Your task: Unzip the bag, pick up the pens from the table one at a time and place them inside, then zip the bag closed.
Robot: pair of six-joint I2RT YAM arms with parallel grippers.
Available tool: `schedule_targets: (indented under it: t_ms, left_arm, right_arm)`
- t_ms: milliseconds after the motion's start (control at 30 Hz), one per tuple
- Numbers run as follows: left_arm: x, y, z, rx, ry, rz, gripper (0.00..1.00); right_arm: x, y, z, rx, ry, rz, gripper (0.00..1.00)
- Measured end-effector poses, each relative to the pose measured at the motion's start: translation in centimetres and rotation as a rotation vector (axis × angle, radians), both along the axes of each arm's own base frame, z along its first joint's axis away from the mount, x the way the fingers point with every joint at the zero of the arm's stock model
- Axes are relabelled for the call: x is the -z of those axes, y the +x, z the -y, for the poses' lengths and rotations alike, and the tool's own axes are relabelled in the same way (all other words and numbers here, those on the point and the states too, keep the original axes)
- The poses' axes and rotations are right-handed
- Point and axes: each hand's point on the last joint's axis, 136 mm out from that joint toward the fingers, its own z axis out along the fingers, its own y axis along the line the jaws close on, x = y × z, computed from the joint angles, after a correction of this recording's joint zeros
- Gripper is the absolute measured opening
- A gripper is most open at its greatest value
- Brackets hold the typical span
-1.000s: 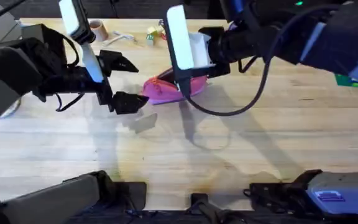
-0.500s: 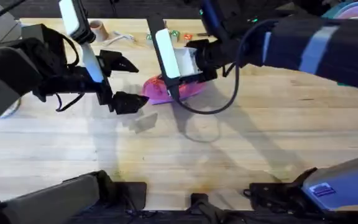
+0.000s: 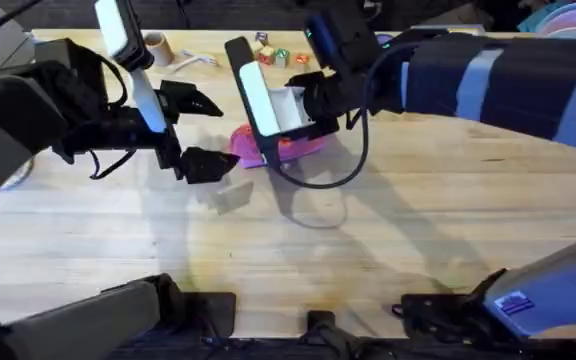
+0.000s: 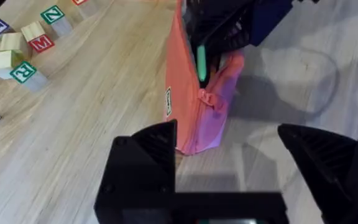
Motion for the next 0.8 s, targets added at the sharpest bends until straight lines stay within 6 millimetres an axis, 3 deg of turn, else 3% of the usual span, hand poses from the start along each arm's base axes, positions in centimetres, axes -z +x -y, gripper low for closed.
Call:
schedule_targets:
  t_ms: [300, 567, 600, 800]
  left_arm:
    - [0.0, 0.0, 0.0, 0.000, 0.000, 0.000, 0.993]
    - [0.0, 0.0, 0.0, 0.000, 0.000, 0.000, 0.993]
    - [0.0, 0.0, 0.0, 0.000, 0.000, 0.000, 0.993]
    - [0.0, 0.0, 0.0, 0.000, 0.000, 0.000, 0.993]
  right_arm:
    - [2.0, -0.4, -0.8, -0.021, -0.021, -0.029, 0.033]
    - [2.1, -0.3, -1.0, -0.022, -0.017, -0.024, 0.050]
    - [2.0, -0.3, -1.1, -0.018, -0.014, -0.026, 0.122]
    - [0.1, 0.9, -1.8, -0.023, 0.022, 0.035, 0.993]
